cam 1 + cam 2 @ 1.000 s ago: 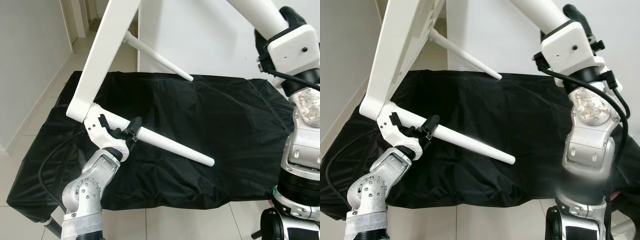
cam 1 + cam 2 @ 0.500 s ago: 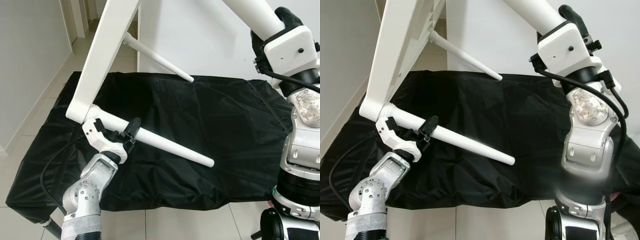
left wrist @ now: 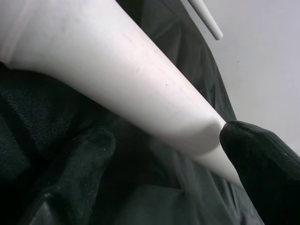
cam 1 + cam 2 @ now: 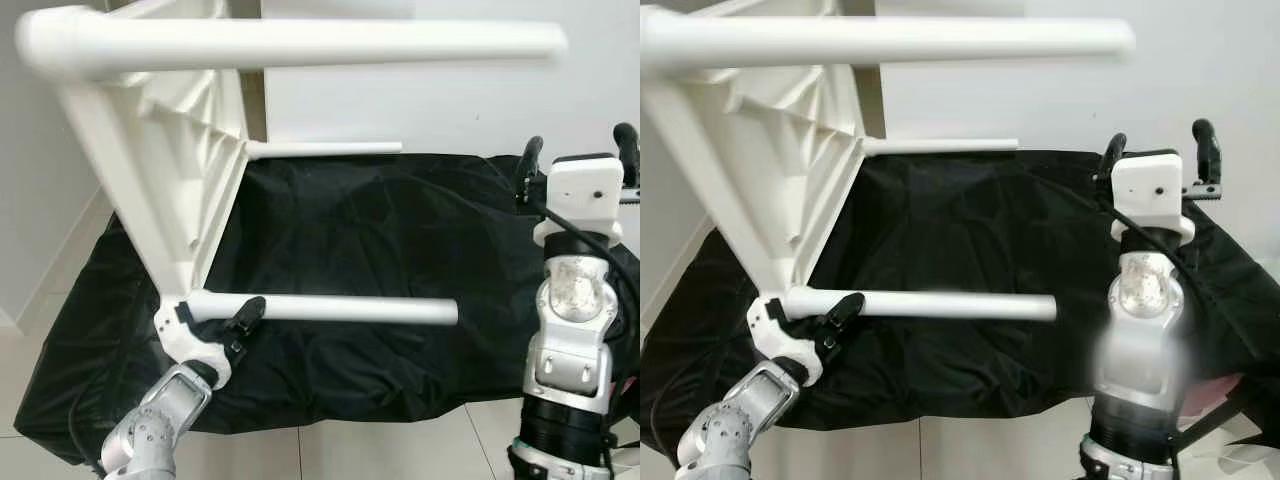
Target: Building children table
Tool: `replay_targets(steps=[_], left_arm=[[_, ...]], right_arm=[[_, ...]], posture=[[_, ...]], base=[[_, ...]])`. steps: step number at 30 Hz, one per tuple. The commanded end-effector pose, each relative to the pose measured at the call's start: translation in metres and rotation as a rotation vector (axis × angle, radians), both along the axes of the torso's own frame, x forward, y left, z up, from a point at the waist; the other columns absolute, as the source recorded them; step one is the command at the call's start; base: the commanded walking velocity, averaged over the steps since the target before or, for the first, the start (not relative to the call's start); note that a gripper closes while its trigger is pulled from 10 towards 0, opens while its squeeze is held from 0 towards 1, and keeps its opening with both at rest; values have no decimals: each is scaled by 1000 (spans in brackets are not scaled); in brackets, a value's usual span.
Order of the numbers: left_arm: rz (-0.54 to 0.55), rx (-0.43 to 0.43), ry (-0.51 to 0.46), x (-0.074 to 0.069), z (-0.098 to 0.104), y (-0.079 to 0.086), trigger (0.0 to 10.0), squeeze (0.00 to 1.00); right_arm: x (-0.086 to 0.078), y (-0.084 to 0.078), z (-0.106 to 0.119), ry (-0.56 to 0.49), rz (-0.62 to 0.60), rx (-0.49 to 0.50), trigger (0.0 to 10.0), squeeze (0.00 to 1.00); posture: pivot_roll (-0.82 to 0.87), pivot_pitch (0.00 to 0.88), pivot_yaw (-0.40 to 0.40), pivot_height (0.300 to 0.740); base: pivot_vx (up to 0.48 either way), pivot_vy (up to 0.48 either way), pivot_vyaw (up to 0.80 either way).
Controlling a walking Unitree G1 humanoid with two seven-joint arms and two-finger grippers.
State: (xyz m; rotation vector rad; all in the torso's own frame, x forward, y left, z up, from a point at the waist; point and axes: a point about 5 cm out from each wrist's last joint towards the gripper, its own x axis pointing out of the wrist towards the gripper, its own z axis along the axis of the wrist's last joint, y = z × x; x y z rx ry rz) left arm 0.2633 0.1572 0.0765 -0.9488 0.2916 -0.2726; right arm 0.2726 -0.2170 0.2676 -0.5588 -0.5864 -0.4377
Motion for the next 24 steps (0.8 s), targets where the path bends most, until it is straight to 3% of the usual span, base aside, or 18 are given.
replay_targets(steps=[1, 3, 4, 13, 14, 24], left_arm=[[-96, 227, -697, 33, 202, -95, 10000, 1000], [-97, 241, -690, 33, 200, -94, 10000, 1000], [-103, 239, -685, 33, 198, -94, 10000, 1000], [-158, 295, -695, 27, 191, -93, 10000, 1000], [-176, 314, -692, 26, 188, -92, 10000, 1000], [-176, 314, -692, 26, 188, -92, 10000, 1000]], right_arm=[[-2, -1, 2, -13, -22, 4, 10000, 1000], [-2, -2, 3, -18, -25, 6, 10000, 1000], [-3, -4, 4, -28, -37, 2, 10000, 0], [1, -7, -1, -56, -55, 2, 10000, 0], [1, -7, -3, -54, -53, 5, 10000, 0], [1, -7, -3, -54, -53, 5, 10000, 0]], posture=[[-21, 0, 0, 740], [-20, 0, 0, 740], [-21, 0, 0, 740], [-12, 0, 0, 740], [-10, 197, 91, 740], [-10, 197, 91, 740]], base=[[0, 0, 0], [0, 0, 0], [0, 0, 0], [0, 0, 0], [0, 0, 0], [0, 0, 0]])
